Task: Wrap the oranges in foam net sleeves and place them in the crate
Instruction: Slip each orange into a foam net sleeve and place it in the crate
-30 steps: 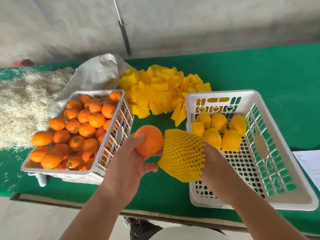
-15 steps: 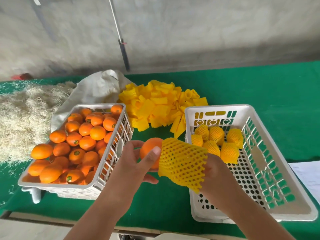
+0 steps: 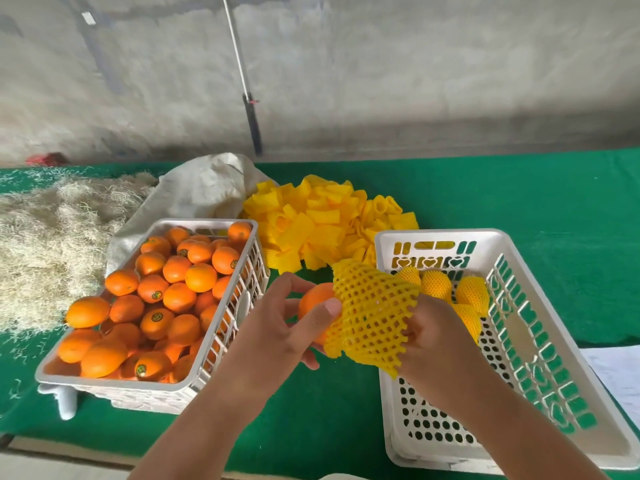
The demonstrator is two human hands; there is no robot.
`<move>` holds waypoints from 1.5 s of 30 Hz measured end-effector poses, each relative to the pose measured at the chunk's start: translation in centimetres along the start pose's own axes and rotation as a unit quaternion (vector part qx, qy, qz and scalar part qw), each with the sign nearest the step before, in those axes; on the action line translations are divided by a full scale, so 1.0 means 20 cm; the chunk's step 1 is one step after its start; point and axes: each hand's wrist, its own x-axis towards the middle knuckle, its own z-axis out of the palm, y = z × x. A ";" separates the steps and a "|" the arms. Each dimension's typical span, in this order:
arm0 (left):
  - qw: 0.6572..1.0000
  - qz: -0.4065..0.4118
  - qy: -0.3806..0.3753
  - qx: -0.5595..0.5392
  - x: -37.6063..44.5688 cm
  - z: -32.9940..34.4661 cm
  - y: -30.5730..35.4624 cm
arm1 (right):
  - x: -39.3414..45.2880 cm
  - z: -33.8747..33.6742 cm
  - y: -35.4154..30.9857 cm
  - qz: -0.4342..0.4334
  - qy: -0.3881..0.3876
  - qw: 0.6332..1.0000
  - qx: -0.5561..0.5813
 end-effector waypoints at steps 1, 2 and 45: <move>1.000 0.009 0.003 0.003 0.00 0.00 0.01 | 0.01 -0.01 -0.01 0.000 -0.003 1.000 -0.007; 1.000 0.017 0.005 0.006 0.00 -0.01 0.02 | 0.02 -0.01 -0.03 0.003 -0.008 1.000 -0.014; 0.982 0.037 -0.012 -0.183 -0.07 0.03 0.07 | 0.06 -0.01 -0.16 0.005 -0.020 0.987 -0.161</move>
